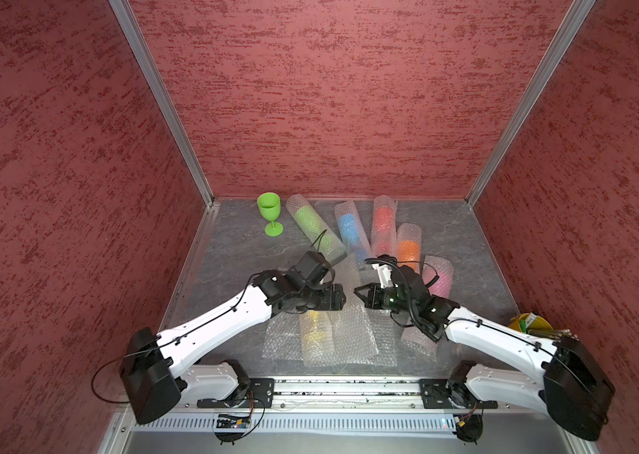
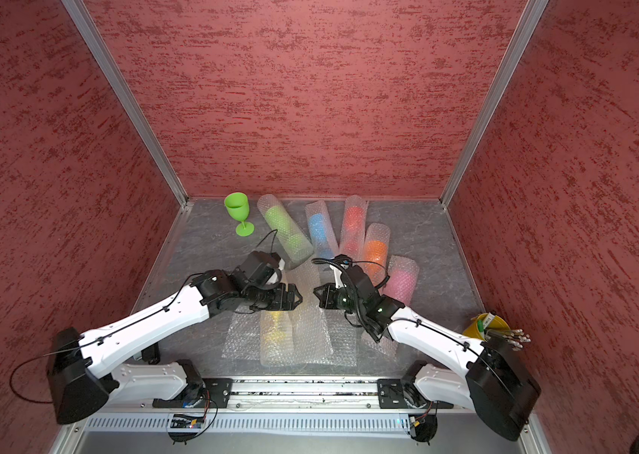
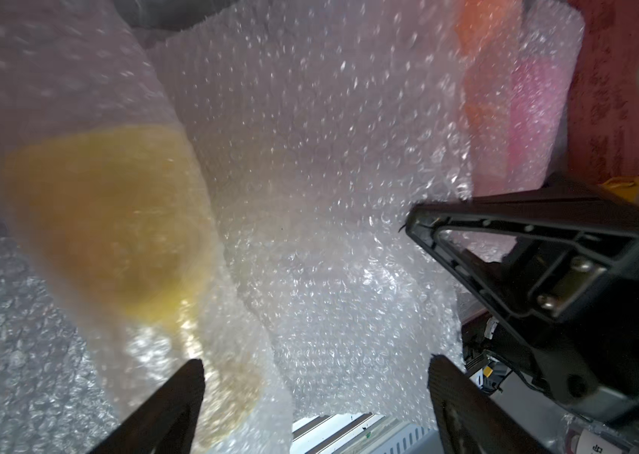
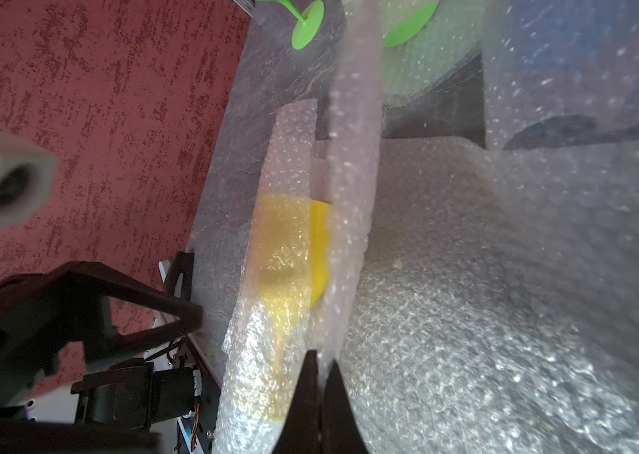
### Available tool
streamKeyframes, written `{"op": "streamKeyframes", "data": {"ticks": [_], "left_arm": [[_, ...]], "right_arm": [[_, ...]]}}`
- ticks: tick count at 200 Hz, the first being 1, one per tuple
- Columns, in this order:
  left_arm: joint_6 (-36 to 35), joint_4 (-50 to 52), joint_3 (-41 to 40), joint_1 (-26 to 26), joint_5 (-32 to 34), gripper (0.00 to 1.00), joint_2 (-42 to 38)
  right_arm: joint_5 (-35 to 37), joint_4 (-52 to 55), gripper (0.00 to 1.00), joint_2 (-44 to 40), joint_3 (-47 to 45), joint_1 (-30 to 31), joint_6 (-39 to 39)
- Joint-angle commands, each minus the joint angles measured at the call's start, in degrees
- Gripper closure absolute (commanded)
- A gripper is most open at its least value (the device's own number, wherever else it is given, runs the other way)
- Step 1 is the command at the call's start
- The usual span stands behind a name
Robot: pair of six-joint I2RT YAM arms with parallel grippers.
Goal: Unpack wine glasses from bubble wrap
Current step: Unwrap the bubble wrap.
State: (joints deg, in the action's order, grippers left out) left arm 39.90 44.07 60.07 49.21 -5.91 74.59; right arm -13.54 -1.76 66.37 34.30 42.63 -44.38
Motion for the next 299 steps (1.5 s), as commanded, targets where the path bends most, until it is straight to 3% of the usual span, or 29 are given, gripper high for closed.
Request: {"op": "streamKeyframes", "data": {"ticks": [1, 28, 64, 110, 151, 186, 232, 299], "left_arm": [[1.41, 2.63, 0.91, 0.42, 1.74, 0.09, 3.98], [-0.40, 6.52, -0.31, -0.43, 7.12, 0.09, 5.10], [-1.58, 10.94, -1.48, -3.84, 11.59, 0.04, -2.69], [-3.77, 8.83, -6.72, -15.84, 4.06, 0.03, -3.94], [-6.48, 7.77, -4.30, -14.76, 4.06, 0.03, 2.41], [-6.49, 5.86, -4.40, -14.76, 4.75, 0.03, 4.62], [-6.67, 4.43, -4.45, -14.60, 5.47, 0.03, 7.03], [-6.50, 1.12, -1.45, -14.75, 3.60, 0.01, 12.12]], "right_arm": [[2.98, 3.60, 1.00, -1.45, -0.97, -0.09, -0.12], [5.63, 4.98, 1.00, -2.60, -2.30, -0.10, 0.52], [6.42, 4.47, 1.00, -1.22, -3.24, -0.14, 1.55], [7.74, 4.06, 1.00, 2.02, -2.75, -0.10, 3.22], [11.43, 4.19, 1.00, 1.04, -4.24, -0.09, 2.33], [7.94, 1.26, 1.00, -2.05, -6.20, 0.20, 2.25], [18.35, 2.66, 1.00, -10.74, -12.74, 1.89, -1.59], [25.19, 4.23, 0.99, 6.18, -8.01, 1.06, 2.77]]}}
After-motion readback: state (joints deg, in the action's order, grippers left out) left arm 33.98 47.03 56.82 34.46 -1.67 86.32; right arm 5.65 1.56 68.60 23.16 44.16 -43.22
